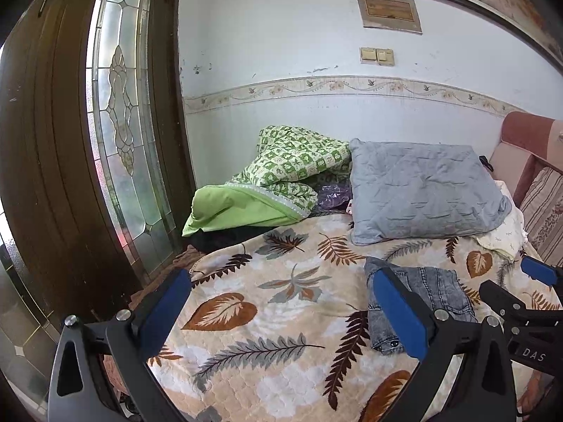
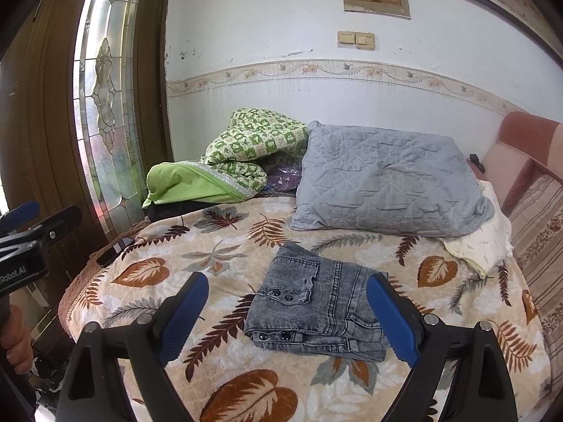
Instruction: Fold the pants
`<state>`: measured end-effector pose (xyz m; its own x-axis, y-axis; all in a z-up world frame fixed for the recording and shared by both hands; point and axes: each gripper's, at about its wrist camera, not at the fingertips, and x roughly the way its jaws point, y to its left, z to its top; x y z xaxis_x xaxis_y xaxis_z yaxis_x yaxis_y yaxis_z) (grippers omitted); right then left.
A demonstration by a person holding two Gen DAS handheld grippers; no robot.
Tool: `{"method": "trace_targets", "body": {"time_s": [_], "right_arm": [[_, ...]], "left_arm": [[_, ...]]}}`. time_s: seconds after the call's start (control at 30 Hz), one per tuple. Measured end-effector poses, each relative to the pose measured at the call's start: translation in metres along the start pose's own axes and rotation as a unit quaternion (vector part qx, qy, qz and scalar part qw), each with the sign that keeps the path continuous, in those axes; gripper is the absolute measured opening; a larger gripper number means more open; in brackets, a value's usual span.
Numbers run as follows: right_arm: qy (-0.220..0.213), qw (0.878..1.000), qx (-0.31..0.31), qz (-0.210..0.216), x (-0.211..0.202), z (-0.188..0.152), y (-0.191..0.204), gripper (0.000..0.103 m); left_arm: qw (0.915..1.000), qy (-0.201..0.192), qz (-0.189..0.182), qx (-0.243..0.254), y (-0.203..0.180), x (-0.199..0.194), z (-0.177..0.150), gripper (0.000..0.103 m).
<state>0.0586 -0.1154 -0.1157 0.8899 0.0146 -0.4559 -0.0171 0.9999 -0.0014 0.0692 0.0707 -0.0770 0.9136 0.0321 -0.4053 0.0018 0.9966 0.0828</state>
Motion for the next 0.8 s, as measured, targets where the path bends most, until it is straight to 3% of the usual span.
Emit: {"method": "trace_targets", "body": {"time_s": [0.47,0.8], "right_arm": [[-0.024,0.999,0.045,-0.008,-0.025,-0.006,-0.051,0.093],[-0.05,0.998,0.019,-0.033,-0.052,-0.013,-0.07,0.093]], "left_arm": [[0.9995,-0.01,-0.014,0.027,-0.044,-0.026,0.012,0.103],[0.9981,-0.002,-0.048,0.04,-0.075,-0.039,0.017,0.103]]}}
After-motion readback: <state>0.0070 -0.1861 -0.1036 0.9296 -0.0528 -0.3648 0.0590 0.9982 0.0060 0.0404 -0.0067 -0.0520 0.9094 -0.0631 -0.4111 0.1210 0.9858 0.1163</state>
